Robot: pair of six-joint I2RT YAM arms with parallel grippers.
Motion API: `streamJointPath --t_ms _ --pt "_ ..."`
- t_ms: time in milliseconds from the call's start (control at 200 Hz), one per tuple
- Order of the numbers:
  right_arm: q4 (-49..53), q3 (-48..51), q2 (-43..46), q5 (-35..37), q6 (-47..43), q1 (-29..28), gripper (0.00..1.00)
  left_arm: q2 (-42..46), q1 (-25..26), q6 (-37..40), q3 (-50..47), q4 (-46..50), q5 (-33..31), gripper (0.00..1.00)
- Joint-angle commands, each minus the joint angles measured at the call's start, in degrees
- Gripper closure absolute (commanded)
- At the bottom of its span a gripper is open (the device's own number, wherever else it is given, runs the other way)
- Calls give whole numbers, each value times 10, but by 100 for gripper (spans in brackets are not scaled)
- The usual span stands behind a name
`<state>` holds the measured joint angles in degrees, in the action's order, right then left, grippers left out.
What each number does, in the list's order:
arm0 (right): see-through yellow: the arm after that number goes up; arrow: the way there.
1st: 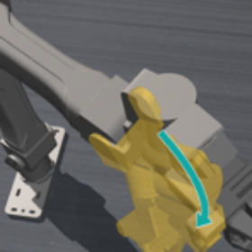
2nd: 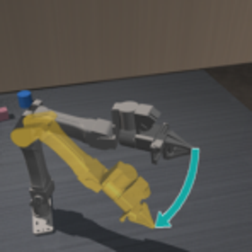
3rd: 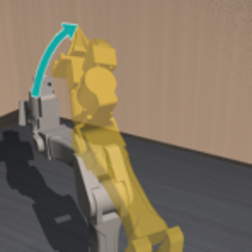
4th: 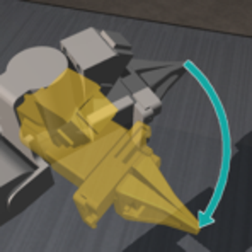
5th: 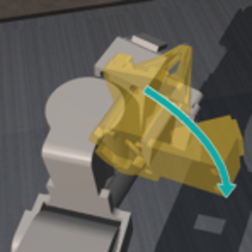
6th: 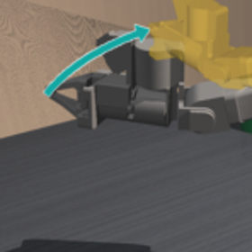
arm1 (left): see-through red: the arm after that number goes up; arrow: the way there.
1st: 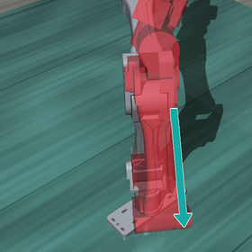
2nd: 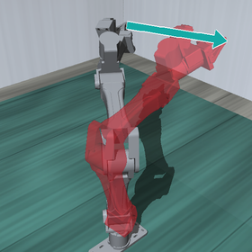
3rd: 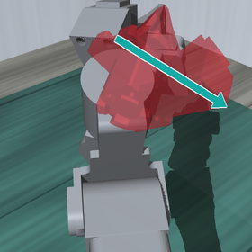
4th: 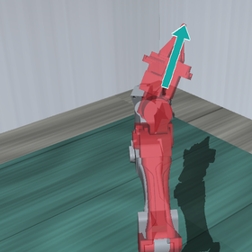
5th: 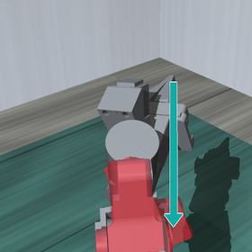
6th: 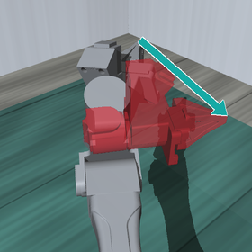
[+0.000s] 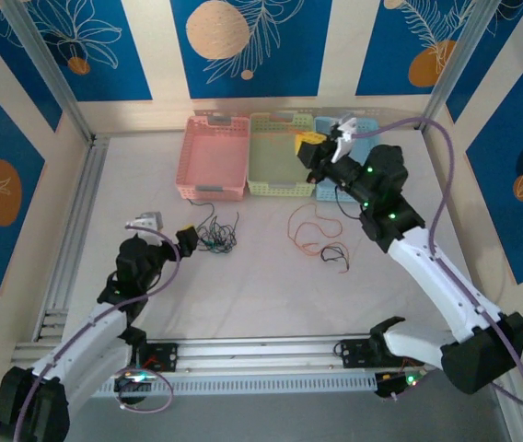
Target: Untangle the cables
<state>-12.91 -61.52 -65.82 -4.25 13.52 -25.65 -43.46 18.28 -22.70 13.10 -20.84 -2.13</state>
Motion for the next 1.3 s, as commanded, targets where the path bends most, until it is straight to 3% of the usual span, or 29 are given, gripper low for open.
streamJointPath --t_ms 0,215,595,775,930,1060,1291 --pt "-16 34 -37 -9 -9 -11 100 15 -1 15 1 -23 11 0" --pt "-29 27 -76 -13 -33 0 100 13 -1 11 2 -13 -8 0" --pt "-6 -73 -140 -23 -63 39 100 3 -1 10 6 -10 -13 0" --pt "3 -135 -180 80 -102 51 100 -4 -1 10 8 -10 -12 0" --pt "14 -198 -231 103 -95 92 100 -3 -1 10 8 -10 -11 0" --pt "29 -240 -271 169 -98 113 100 -7 -1 10 9 -12 -9 0" --pt "20 -244 -324 247 -67 154 100 -6 -1 11 9 -11 -8 0"
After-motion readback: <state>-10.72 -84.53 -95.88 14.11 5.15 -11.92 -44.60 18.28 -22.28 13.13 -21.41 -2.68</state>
